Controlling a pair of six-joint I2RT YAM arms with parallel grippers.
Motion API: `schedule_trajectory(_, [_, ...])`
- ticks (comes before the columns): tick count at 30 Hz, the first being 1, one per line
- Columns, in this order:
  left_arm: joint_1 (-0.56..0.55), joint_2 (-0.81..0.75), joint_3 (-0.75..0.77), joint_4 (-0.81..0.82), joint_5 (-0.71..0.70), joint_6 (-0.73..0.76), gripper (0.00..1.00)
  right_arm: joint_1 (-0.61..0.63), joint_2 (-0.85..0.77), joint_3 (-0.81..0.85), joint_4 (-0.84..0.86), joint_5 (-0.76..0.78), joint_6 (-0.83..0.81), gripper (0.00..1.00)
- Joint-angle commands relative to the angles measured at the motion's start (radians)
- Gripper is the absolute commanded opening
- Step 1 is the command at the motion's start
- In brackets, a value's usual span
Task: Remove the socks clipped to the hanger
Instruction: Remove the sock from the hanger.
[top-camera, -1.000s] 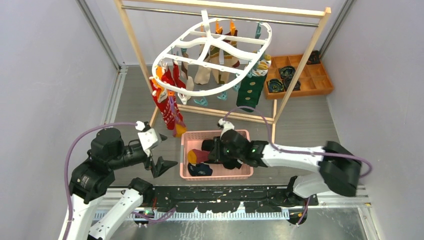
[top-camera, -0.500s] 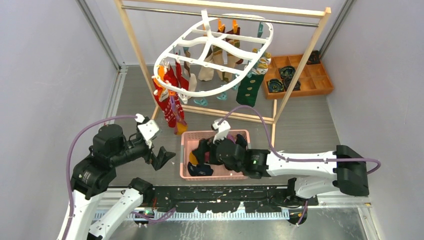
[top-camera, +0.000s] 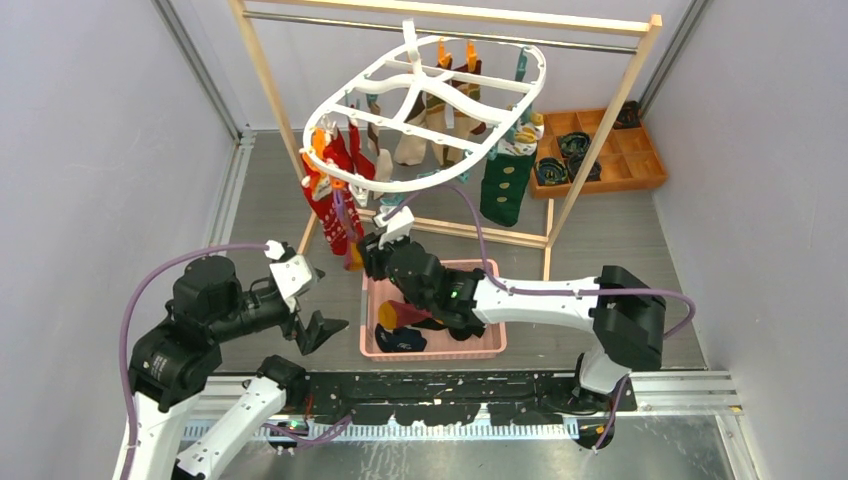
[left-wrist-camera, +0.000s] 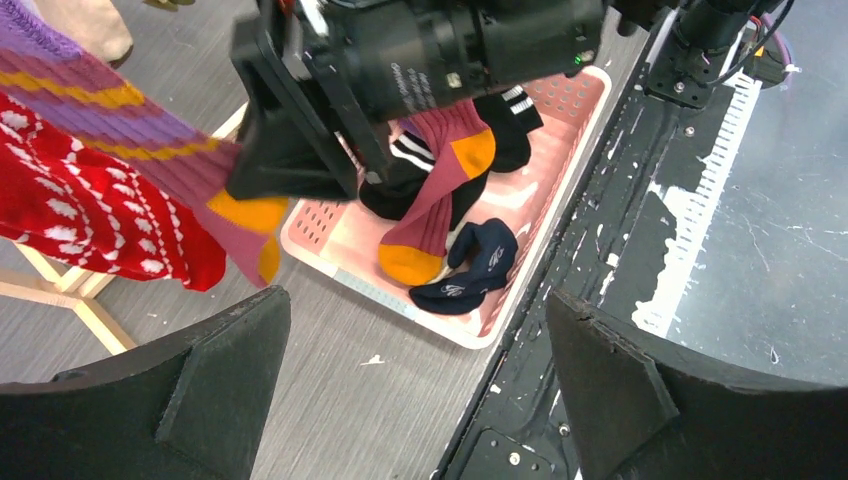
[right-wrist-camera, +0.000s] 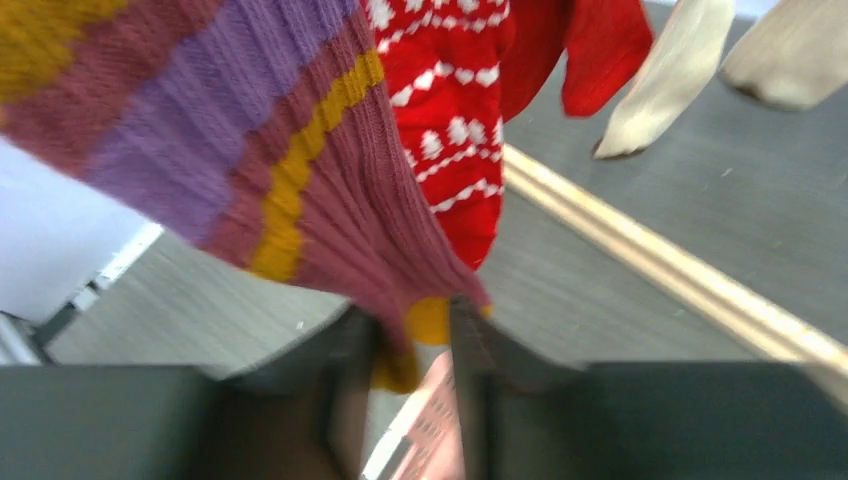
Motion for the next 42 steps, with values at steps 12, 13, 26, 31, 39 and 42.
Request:
schedule_trajectory(12, [-0.003,-0.008,-0.014,0.066,0.013,-0.019,0.99,0.027,-0.390,-0.090,-0.200,-0.224,0.161,0.01])
schedule_trajectory(13, [-0.003,-0.003,-0.012,0.076,0.016,-0.027,0.99,0.030,-0.422,-0.119,-0.220,-0.257,0.181,0.01])
schedule_trajectory(26, [-0.003,0.050,-0.079,0.331,0.278,-0.267,1.00,0.039,-0.635,-0.295,-0.169,-0.628,0.420,0.01])
schedule_trajectory(31, [-0.003,0.116,-0.084,0.408,0.337,-0.333,1.00,0.038,-0.643,-0.304,-0.060,-0.691,0.459,0.01])
schedule_trajectory(39, [-0.003,0.177,-0.097,0.450,0.487,-0.380,1.00,0.040,-0.609,-0.309,0.120,-0.741,0.519,0.01])
schedule_trajectory(42, [-0.003,0.170,-0.117,0.450,0.547,-0.390,1.00,0.038,-0.587,-0.303,0.173,-0.755,0.544,0.01])
